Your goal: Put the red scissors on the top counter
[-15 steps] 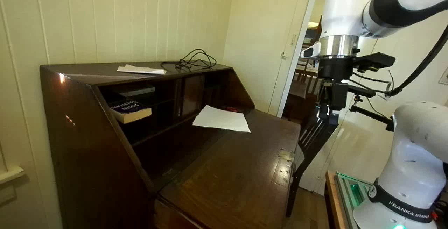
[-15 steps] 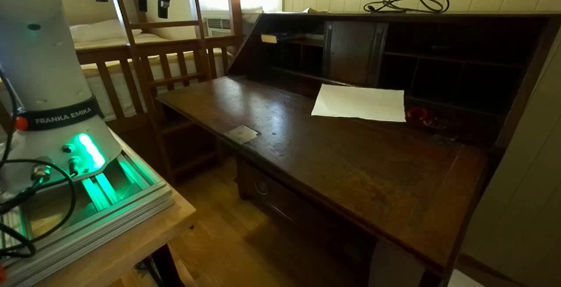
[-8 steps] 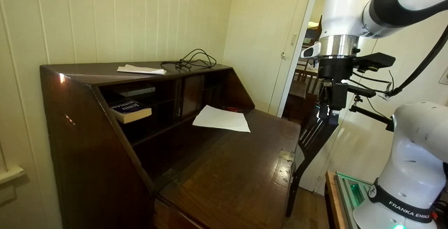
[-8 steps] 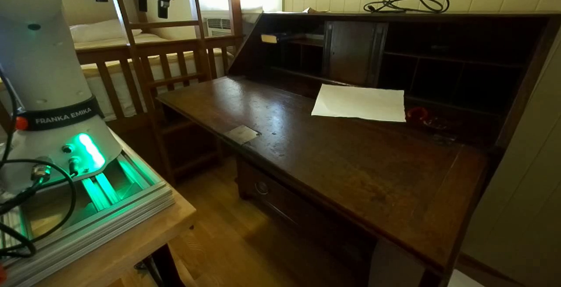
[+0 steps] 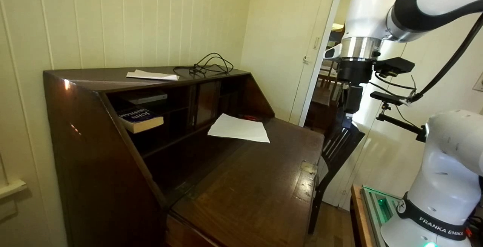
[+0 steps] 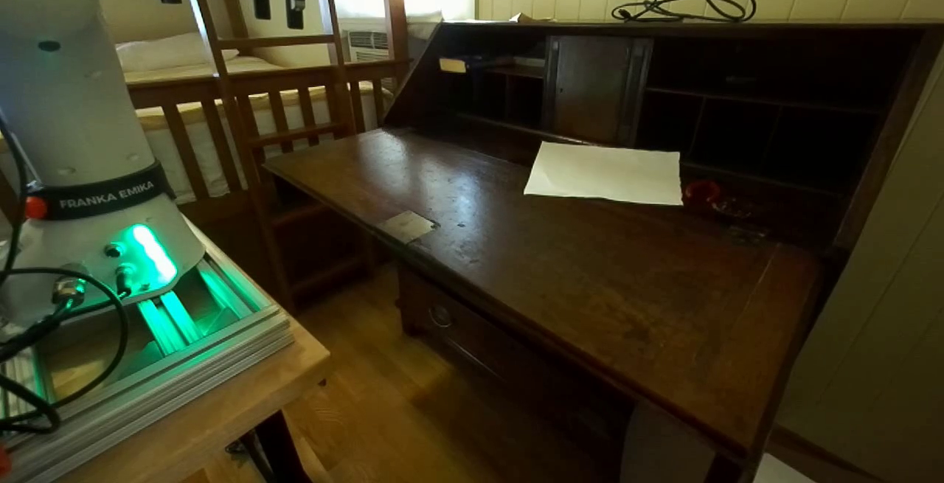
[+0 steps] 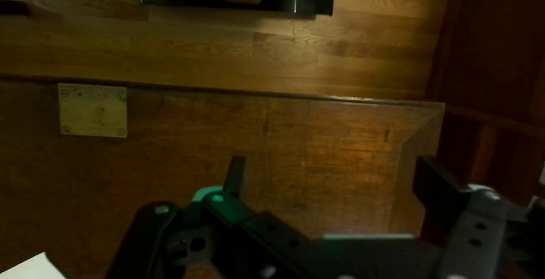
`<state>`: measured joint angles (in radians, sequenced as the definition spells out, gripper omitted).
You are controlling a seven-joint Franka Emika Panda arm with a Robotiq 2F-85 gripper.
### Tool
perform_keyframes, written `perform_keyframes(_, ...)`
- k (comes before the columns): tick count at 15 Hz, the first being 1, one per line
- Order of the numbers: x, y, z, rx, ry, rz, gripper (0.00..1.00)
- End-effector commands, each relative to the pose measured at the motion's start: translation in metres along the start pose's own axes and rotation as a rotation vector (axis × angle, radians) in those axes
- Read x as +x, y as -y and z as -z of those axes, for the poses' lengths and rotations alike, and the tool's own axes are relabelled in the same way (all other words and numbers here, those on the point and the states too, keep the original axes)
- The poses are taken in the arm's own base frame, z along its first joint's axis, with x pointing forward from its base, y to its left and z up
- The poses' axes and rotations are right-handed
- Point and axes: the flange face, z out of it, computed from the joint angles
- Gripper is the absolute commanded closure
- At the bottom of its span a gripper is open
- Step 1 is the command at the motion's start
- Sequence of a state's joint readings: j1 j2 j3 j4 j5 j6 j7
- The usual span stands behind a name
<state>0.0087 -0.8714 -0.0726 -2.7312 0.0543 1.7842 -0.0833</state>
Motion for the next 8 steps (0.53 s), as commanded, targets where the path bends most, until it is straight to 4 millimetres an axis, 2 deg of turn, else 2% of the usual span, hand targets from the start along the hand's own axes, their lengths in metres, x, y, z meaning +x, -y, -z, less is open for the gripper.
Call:
perform_keyframes(1,0.024,-0.047,0.007,-0.029,-0.051,-0.052,0.00)
perform_keyframes(5,0.056,-0.088,0.020,-0.069,-0.108,-0.057,0.00)
perform_keyframes(8,0.076,-0.125,0.035,-0.098,-0.118,-0.029,0.00)
